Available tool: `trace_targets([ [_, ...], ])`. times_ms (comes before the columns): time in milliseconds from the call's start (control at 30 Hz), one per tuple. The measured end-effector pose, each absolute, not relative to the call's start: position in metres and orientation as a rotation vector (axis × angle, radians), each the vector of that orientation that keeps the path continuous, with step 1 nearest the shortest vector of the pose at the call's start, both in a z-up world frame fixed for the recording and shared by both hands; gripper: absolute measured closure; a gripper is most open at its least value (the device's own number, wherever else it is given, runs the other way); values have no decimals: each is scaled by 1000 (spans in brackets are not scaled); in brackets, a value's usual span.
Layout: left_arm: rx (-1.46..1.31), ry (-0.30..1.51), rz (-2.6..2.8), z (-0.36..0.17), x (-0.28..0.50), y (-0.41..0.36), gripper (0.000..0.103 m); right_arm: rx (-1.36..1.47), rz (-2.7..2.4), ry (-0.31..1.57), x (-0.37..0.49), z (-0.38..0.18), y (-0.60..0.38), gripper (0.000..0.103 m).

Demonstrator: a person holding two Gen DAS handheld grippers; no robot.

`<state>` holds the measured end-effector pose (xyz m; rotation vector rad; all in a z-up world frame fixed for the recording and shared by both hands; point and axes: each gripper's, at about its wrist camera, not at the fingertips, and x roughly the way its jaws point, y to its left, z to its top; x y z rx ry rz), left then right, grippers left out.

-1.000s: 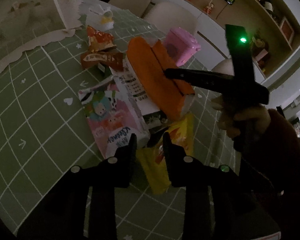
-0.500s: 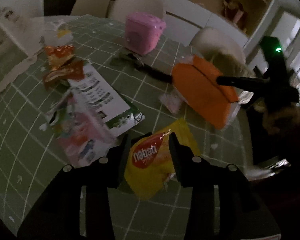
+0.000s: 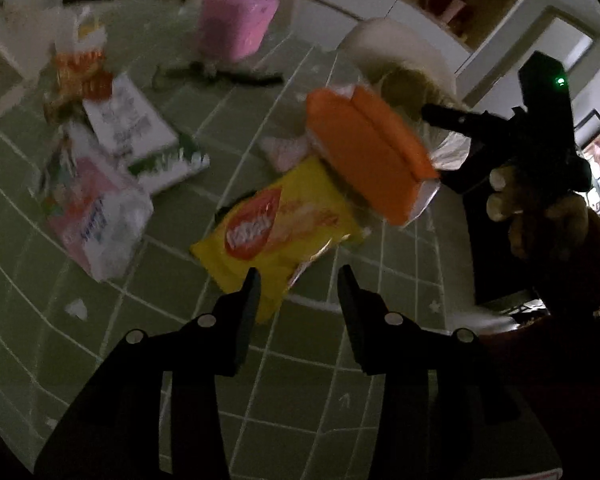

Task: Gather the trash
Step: 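Lift both held packets and carry them toward the trash bag on the chair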

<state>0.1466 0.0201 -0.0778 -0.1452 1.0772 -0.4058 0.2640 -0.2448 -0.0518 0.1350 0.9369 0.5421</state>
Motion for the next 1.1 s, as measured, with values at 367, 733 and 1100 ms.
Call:
trace_targets([
  [367,225,1150,-494,-100,215,-13,61,76,541,914,242,-46,-254,59],
  [733,174,1214,-380,-108,181,-19,97,71,548,926,252,-58,-260,59],
  [1100,-364,1090,-33,-93,138,47,98,-38,591,1068,290,-112,-204,59],
])
